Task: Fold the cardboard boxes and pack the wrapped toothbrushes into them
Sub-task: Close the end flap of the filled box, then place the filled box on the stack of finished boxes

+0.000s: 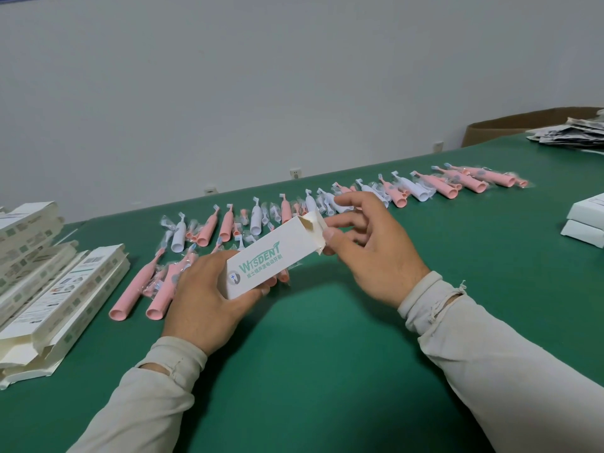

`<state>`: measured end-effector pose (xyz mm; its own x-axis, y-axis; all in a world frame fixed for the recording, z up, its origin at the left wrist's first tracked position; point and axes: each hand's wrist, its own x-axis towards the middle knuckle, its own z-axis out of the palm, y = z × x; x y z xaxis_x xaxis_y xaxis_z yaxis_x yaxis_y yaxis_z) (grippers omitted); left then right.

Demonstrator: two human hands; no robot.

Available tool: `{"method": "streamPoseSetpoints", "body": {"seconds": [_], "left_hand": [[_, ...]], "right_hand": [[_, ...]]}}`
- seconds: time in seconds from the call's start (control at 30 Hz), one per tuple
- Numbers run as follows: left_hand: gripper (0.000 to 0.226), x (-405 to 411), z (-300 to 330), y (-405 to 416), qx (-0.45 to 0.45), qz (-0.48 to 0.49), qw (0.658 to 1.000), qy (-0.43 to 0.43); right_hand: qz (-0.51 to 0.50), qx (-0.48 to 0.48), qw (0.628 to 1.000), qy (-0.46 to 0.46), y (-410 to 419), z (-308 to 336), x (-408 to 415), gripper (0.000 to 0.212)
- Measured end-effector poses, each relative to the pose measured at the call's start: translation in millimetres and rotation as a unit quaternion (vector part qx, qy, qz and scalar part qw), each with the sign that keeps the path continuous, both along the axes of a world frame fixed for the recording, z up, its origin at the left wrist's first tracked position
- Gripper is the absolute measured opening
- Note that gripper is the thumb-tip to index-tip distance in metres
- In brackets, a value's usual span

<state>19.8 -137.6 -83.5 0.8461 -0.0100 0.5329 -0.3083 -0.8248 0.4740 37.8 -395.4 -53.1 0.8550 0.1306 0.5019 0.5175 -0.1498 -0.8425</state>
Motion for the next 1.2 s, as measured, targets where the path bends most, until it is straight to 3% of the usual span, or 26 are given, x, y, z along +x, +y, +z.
{"method": "streamPoseSetpoints", "body": {"seconds": [0.13,0.43,0.67,1.2], "left_hand": [[0.049,-0.4,0.4,-0.7,0.002,0.005,1.000,-0.002],[0.053,-2.4,3.1,-2.9,0.018,0.010,1.000,-0.011],[0.054,-2.0,3.3,-2.9,0.006,0.010,1.000,-0.014],[0.048,-2.3,1.2,-3.7,-0.030,-0.005,0.999,0.008]], "right_hand": [[-0.021,0.020,1.000,0.011,1.2,-0.6,1.7,0.017],[-0.034,0.007,0.999,0.024,3.0,-3.7,1.1,0.006],[-0.011,0.082,0.996,0.047,1.9,0.2,1.3,0.009],[-0.016,-0.011,1.000,-0.019,3.9,1.3,-5.5,0.024]]}}
